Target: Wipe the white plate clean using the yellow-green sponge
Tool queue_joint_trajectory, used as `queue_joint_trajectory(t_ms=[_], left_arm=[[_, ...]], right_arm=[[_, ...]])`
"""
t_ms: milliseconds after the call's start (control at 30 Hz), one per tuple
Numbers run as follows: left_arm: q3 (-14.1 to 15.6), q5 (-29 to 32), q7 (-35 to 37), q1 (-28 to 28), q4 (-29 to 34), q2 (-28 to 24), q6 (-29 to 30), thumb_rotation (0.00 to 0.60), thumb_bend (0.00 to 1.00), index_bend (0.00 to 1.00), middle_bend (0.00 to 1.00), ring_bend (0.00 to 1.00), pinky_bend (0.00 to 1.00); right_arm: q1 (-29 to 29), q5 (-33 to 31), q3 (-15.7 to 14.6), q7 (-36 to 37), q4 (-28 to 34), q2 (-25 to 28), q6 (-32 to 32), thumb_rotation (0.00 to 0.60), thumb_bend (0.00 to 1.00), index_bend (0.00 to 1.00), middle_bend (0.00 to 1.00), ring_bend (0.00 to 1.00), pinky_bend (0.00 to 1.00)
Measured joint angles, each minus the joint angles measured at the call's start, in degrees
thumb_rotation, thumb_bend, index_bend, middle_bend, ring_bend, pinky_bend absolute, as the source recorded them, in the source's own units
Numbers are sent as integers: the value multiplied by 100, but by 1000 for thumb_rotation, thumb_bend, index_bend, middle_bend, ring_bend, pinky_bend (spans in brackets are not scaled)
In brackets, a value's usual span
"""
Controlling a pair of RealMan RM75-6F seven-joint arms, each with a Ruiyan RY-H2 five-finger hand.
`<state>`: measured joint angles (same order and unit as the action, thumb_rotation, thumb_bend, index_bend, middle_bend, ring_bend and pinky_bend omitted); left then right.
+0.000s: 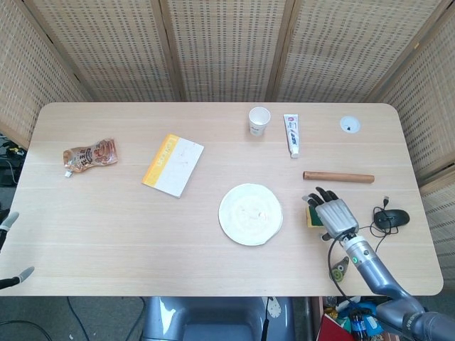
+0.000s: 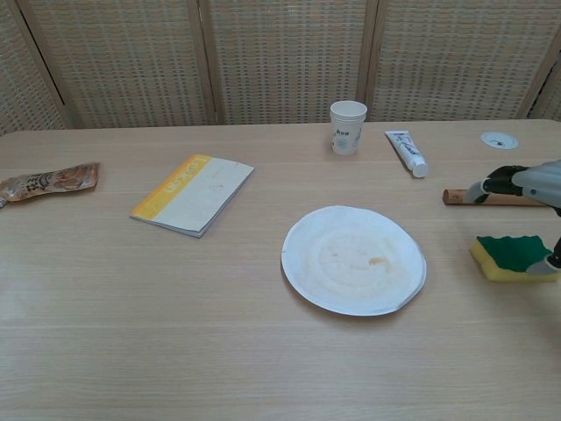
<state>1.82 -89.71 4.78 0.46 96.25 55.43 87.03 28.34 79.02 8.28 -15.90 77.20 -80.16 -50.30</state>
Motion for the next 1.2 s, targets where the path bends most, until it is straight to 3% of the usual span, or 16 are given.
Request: queue_joint_trajectory(t_ms=[267,500,800,967,1200], left_arm=[[-73,254,-98,-95,25,29,-222,600,0,0,0,0,0],[-89,311,-174,-141,70,35,-303,600,0,0,0,0,0],[-100,361,-147,-164,57,28,-344,600,0,0,0,0,0],[-103,369,-129,-160,60,23,-329,600,0,0,0,0,0],[-99,369,-134,-176,61,29,-350,600,0,0,0,0,0]], right_arm=[[289,-244,-13,-330,-854,-570,193,600,0,185,236,116,284],[450,-401,-99,-423,-1362,-880,339,600,12,212,257,138,290],[529,-510,-197,-442,-1721,-1123,386,600,27,329,395,274,323],[547,-427,-231,-335,-1885,-1232,235,600,74,408,496,369,408],[572,-67,-215,150,-1597,-1145,-246,600,138,420,510,382,426]])
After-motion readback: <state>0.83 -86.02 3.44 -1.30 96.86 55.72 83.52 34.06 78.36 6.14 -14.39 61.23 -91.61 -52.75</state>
